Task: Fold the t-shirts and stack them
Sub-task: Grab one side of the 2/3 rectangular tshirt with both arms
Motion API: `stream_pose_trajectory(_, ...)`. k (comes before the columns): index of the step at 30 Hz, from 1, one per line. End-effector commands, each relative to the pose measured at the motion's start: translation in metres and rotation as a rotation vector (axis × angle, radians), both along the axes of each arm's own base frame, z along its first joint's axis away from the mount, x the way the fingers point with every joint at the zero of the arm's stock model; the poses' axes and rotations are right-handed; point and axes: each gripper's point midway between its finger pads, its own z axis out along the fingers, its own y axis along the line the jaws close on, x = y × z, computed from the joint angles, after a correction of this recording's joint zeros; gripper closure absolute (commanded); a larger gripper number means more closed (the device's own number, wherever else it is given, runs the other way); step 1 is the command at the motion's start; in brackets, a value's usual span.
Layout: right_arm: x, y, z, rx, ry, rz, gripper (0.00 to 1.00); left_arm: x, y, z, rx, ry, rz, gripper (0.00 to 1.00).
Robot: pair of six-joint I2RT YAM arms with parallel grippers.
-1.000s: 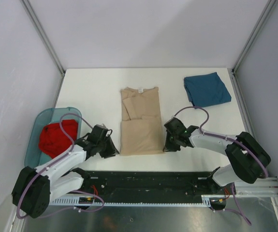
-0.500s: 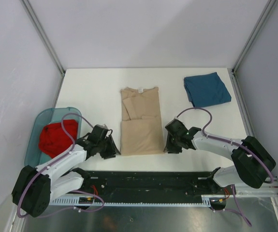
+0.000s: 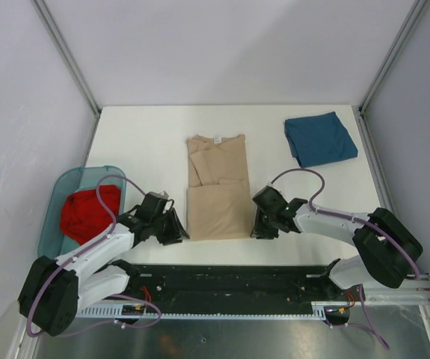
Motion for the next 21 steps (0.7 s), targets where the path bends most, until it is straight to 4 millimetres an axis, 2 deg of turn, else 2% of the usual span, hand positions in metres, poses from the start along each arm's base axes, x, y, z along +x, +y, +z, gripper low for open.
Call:
stream_pose_trajectory(1,-0.003,-0.002,-0.005,-0.012,-0.002,-0.015,0.72,0.007,-0.012,0.015,-0.057,-0.048,-0.043,0.63)
stream_pose_trajectory(5,-0.002,-0.004,0.003,-0.001,-0.019,-0.022,0.72,0.009,-0.014,0.02,-0.071,-0.06,-0.039,0.63)
stream_pose_trajectory(15,-0.001,-0.004,0.012,0.015,-0.034,-0.03,0.72,0.016,-0.016,0.005,-0.055,-0.026,-0.006,0.64)
stream_pose_trajectory(21,-0.001,-0.004,0.011,0.018,-0.032,-0.029,0.72,0.012,-0.015,-0.004,-0.049,0.001,0.009,0.66)
